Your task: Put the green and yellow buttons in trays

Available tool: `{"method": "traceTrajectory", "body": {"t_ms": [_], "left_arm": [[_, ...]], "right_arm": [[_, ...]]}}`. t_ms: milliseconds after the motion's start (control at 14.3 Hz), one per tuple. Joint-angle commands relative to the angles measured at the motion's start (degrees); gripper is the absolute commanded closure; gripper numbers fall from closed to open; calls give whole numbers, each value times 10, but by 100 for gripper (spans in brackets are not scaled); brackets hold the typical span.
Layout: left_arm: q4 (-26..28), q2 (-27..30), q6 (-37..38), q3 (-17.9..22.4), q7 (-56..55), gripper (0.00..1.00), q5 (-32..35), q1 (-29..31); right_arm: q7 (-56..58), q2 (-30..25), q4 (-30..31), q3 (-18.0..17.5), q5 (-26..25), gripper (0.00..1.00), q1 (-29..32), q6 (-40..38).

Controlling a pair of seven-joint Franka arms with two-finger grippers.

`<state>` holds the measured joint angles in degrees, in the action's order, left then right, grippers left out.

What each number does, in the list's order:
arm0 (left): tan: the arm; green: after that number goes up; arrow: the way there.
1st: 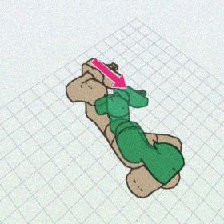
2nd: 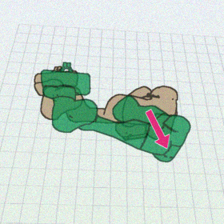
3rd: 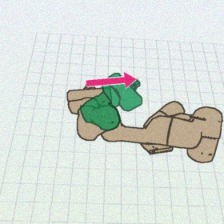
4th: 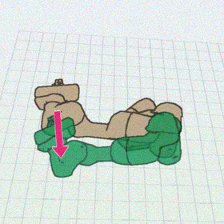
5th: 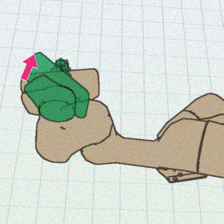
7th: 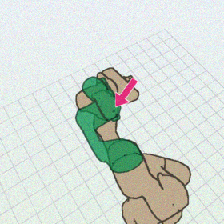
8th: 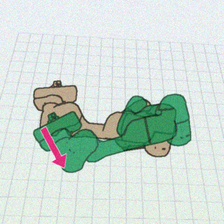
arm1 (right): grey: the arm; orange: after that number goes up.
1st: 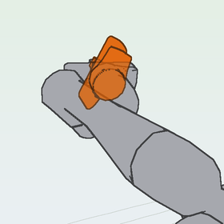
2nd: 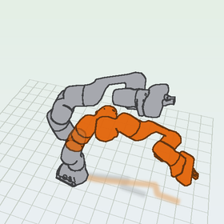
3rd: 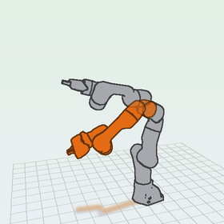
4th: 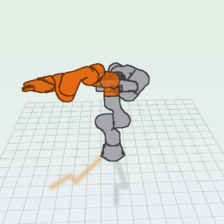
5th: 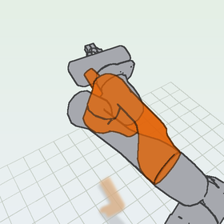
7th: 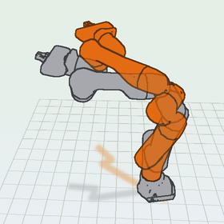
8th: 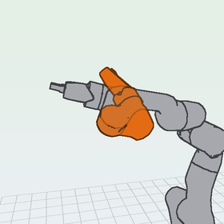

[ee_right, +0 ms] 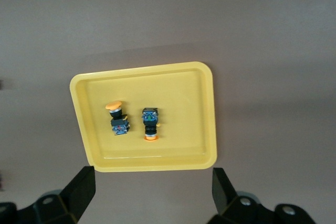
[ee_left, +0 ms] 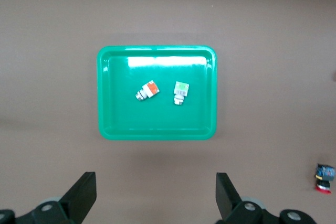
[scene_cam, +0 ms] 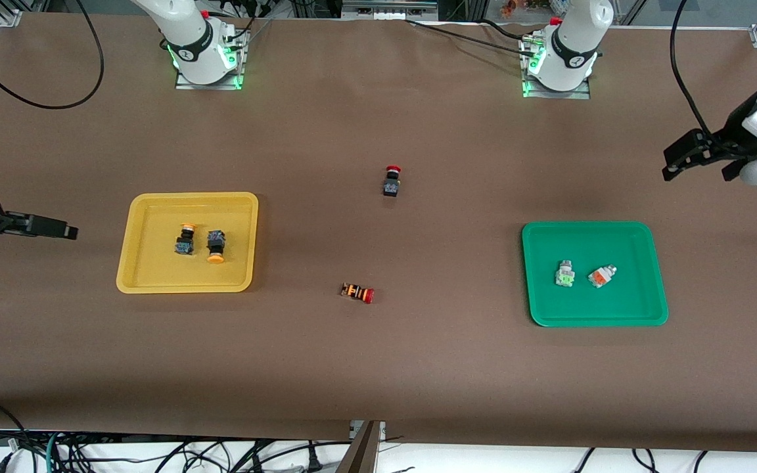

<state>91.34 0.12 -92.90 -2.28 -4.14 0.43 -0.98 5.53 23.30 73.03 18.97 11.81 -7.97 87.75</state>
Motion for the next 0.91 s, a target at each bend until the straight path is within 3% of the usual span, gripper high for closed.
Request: {"method": "traceTrajectory", "body": {"t_ms": [0, 419, 559, 838], "left_arm": [[-29, -19, 22, 3, 26, 0, 10, -10], [-33, -20, 45, 2, 25, 0, 10, -9], [-34, -20, 59, 2, 24, 0, 10, -8], [-34, -20, 59, 2, 25, 0, 10, -6]], "right_arm": [[-3, -19, -1, -3, -21, 1, -16, -11], [-7, -3, -1, -1, -29, 1, -50, 13], [-6, -20, 49, 8, -35, 1, -81, 73], [-25, -57, 87, 26, -69, 1, -100, 90]]}}
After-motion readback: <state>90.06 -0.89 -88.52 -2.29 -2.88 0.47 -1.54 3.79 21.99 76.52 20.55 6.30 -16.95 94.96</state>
